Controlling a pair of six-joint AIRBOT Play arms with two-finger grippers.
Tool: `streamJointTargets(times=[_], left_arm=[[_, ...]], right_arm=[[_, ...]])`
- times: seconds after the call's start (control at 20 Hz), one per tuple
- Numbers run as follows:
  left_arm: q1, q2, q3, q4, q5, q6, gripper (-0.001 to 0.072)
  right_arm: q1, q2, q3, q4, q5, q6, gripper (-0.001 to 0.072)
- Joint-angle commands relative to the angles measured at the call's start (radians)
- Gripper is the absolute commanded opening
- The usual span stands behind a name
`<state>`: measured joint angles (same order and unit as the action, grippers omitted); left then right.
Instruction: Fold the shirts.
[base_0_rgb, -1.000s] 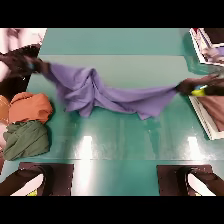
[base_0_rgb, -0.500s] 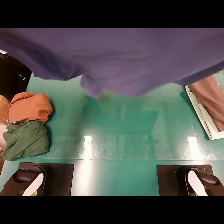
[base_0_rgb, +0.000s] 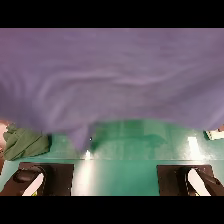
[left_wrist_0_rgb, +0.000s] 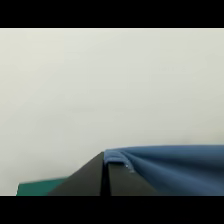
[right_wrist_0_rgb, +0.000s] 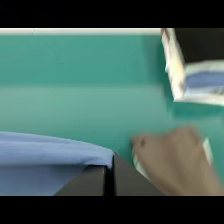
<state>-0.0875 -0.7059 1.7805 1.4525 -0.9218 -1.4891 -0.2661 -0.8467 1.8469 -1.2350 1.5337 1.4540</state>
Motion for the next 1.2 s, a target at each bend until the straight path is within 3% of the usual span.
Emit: streamJointTargets(times=[0.0, 0.25, 0.45, 0.6, 0.65, 0.7, 0.75, 0.8, 0.85, 1.0, 1.15], left_arm=[[0.001, -0.171, 0.015, -0.024, -0.185, 0.045, 0.0023], [0.001, -0.579, -0.035, -0.02, -0.286, 0.052, 0.0024], [0.001, -0.858, -0.086, -0.02, -0.197, 0.049, 0.0025], [0.001, -0.943, -0.086, -0.019, -0.129, 0.037, 0.0026], [0.001, -0.946, -0.086, -0.016, -0.113, 0.024, 0.0083], [0.001, -0.945, -0.085, -0.016, -0.105, 0.023, 0.0408], [0.001, -0.942, -0.077, -0.012, -0.114, 0.022, 0.0635], [0.001, -0.938, -0.066, -0.003, -0.142, 0.022, 0.0558], [0.001, -0.929, -0.054, 0.014, -0.184, 0.023, 0.0497], [0.04, -0.858, -0.068, 0.009, -0.327, 0.013, 0.05], [0.1, -0.728, -0.234, 0.008, -0.38, 0.01, 0.05]], right_arm=[[0.06, -0.095, -0.054, 0.003, 0.117, 0.074, 0.0014], [0.238, -0.282, -0.368, -0.123, 0.1, 0.146, 0.0013], [0.311, -0.485, -0.477, -0.127, -0.097, 0.142, 0.0014], [0.333, -0.608, -0.419, -0.118, -0.208, 0.142, 0.0015], [0.334, -0.645, -0.377, -0.115, -0.213, 0.142, 0.0018], [0.333, -0.674, -0.333, -0.09, -0.209, 0.141, 0.0068], [0.324, -0.696, -0.293, -0.061, -0.201, 0.139, 0.0272], [0.312, -0.711, -0.254, -0.019, -0.183, 0.126, 0.0365], [0.301, -0.716, -0.225, 0.033, -0.16, 0.097, 0.0365], [0.253, -0.661, -0.238, 0.169, -0.087, -0.003, 0.0365], [0.214, -0.536, -0.396, 0.199, -0.091, -0.024, 0.0365]])
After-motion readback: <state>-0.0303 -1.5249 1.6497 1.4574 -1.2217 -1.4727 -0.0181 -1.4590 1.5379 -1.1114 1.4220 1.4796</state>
